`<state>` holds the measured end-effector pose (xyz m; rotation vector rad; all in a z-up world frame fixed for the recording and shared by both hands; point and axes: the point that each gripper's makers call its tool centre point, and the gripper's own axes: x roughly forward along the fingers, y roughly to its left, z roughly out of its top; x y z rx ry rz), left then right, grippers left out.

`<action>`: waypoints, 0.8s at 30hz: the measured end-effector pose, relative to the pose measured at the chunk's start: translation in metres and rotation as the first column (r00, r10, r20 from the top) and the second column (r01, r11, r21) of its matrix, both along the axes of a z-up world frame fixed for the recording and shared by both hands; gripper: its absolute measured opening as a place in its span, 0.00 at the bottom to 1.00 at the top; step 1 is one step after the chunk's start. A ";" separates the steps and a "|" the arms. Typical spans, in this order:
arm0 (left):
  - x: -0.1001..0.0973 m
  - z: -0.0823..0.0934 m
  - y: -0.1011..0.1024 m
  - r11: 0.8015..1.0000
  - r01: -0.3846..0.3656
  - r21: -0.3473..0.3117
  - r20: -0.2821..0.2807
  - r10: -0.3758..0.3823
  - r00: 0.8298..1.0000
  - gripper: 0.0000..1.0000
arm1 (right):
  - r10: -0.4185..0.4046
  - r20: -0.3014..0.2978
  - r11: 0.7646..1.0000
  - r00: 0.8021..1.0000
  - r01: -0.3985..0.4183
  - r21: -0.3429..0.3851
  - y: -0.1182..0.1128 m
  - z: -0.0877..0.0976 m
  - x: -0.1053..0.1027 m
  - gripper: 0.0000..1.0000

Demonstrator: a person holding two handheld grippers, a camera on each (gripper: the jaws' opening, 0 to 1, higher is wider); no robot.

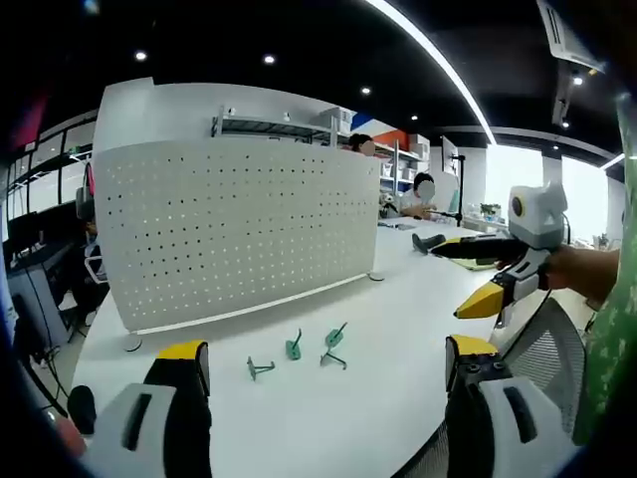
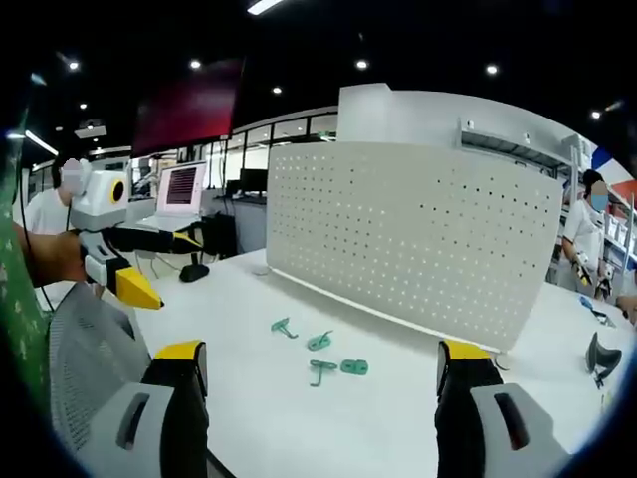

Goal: Insert the hook assembly into the mounting plate slot until the hook locks in place.

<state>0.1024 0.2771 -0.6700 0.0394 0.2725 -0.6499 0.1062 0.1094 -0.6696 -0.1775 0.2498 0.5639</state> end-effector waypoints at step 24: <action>-0.004 -0.006 -0.002 1.000 0.007 0.001 -0.011 -0.007 1.000 1.00 | -0.004 -0.014 1.000 1.000 0.004 0.007 0.002 -0.005 -0.005 0.94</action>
